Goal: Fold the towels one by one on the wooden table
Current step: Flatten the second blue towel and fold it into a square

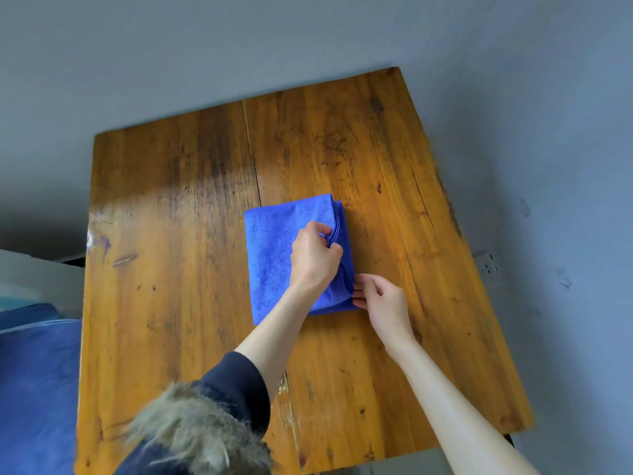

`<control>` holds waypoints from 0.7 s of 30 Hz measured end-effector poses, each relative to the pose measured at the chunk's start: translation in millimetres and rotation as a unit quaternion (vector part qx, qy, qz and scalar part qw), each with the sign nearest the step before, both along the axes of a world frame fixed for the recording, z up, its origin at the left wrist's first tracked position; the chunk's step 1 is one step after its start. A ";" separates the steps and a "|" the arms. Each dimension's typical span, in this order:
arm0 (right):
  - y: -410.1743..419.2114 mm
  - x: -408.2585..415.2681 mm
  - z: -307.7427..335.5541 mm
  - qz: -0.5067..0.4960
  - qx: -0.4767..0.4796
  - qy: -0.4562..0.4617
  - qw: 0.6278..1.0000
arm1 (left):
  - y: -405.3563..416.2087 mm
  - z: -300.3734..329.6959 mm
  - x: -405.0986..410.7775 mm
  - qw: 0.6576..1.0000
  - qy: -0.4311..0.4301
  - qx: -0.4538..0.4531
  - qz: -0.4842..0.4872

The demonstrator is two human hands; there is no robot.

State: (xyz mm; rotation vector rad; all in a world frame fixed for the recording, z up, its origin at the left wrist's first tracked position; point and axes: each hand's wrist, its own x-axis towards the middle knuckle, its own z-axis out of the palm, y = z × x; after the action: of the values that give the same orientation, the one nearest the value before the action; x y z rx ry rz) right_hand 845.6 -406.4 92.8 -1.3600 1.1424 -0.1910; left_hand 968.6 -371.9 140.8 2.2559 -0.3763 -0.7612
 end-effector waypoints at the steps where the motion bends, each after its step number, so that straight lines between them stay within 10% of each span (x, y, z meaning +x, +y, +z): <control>1: -2.4 0.3 -0.5 0.004 0.010 0.001 1.000 | -2.2 -3.1 -1.8 1.000 -0.010 -0.001 -0.002; 7: -13.6 11.3 -1.8 0.033 0.010 0.025 0.999 | 1.1 -14.4 -3.7 0.998 -0.005 -0.002 -0.055; 15: -21.7 43.9 4.5 0.094 -0.120 0.085 0.985 | 81.4 -30.0 26.2 0.918 -0.377 0.059 -0.107; 21: -24.9 52.6 -0.1 0.093 -0.150 0.104 0.979 | 93.4 -57.6 29.3 0.898 -0.339 0.148 -0.237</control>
State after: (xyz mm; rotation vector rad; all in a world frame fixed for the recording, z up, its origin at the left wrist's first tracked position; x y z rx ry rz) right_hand 898.2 -431.3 92.7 -1.7806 1.1832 -0.0886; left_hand 998.0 -278.5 83.1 2.7156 -1.2496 -0.2244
